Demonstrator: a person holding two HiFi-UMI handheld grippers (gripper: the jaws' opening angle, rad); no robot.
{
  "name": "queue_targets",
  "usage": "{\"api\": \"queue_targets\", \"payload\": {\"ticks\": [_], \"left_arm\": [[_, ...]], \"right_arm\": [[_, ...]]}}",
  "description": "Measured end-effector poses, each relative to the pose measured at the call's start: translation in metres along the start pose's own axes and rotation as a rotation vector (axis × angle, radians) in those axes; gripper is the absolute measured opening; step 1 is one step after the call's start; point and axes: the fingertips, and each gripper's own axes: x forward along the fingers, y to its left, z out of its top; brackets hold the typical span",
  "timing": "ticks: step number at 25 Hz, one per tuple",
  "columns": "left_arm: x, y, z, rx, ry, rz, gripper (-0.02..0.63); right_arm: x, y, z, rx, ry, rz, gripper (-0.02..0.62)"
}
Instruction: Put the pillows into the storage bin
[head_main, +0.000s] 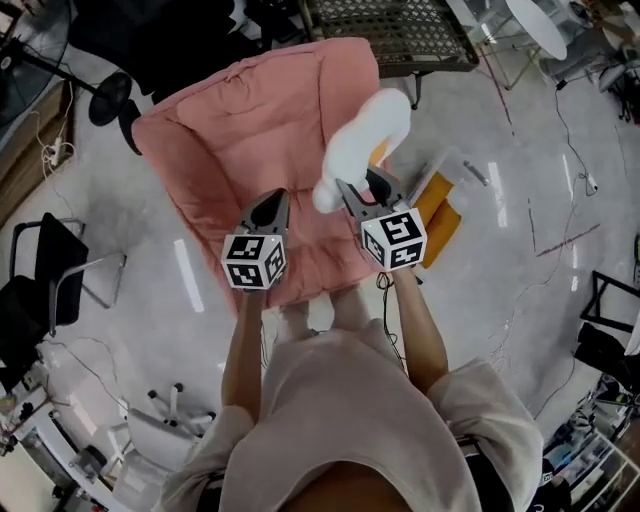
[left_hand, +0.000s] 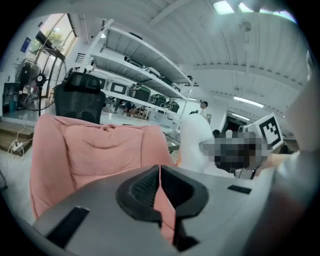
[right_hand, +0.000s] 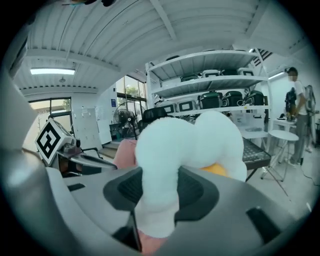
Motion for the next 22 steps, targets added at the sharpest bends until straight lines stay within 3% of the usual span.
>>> {"api": "queue_targets", "payload": {"ticks": [10,16,22], "left_arm": [[0.109,-0.155,0.001,0.155,0.106,-0.279,0.018],[0.182,-0.255,-0.028,0.219,0.184,-0.409,0.018],[0.226,-0.336,-0.057,0.293,0.249,-0.517,0.018]], "right_arm": [[-0.132,-0.160,-0.046,0.119,-0.004,-0.332,0.167],[-0.216,-0.263,-0.119,0.209,0.046,-0.492,0.167],[-0.288,-0.333,-0.203,0.284,0.140,-0.610,0.169]]}}
